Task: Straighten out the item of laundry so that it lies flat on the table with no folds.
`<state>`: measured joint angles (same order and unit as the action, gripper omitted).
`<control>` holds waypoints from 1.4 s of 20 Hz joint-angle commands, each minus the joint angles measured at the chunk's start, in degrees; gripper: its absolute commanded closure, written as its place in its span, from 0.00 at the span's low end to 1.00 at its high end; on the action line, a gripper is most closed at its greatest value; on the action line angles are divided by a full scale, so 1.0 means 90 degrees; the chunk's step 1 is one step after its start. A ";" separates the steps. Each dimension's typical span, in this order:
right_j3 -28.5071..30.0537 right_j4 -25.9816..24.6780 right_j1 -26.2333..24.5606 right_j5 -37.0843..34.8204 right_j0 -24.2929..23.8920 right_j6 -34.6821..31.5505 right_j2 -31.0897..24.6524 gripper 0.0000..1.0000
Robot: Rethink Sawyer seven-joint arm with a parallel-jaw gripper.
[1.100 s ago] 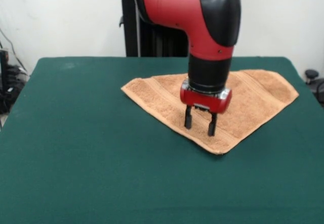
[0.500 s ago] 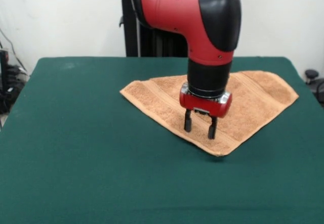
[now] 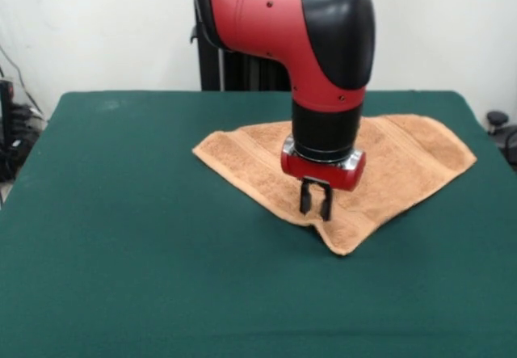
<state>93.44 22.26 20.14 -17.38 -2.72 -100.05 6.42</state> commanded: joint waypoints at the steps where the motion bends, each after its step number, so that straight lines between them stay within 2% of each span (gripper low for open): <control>1: -0.0539 -0.0252 -0.0518 0.0425 0.0010 -0.0816 -0.0118 1.00; 5: -0.0252 -0.0389 -0.0276 0.0419 -0.0028 -0.0792 -0.0143 1.00; 11: -0.0285 -0.0630 0.0061 0.0128 -0.0028 -0.0712 0.0116 1.00; 14: -0.0037 -0.0955 0.0375 0.1254 -0.0261 -0.0736 -0.0170 1.00; 16: 0.0319 -0.1153 0.0847 0.1601 -0.0244 -0.0899 -0.0200 1.00; 18: 0.0732 -0.1238 0.1521 0.1273 -0.0166 -0.0918 -0.0178 1.00; 22: 0.1458 -0.1057 0.2777 -0.0187 0.0075 -0.0995 -0.0037 1.00; 25: 0.1731 -0.1091 0.3402 -0.1009 0.0217 -0.0905 0.0102 1.00; 28: 0.2211 -0.1137 0.3870 -0.1136 0.0189 -0.0769 0.0061 1.00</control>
<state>102.55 13.08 43.52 -18.10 -2.78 -100.05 7.60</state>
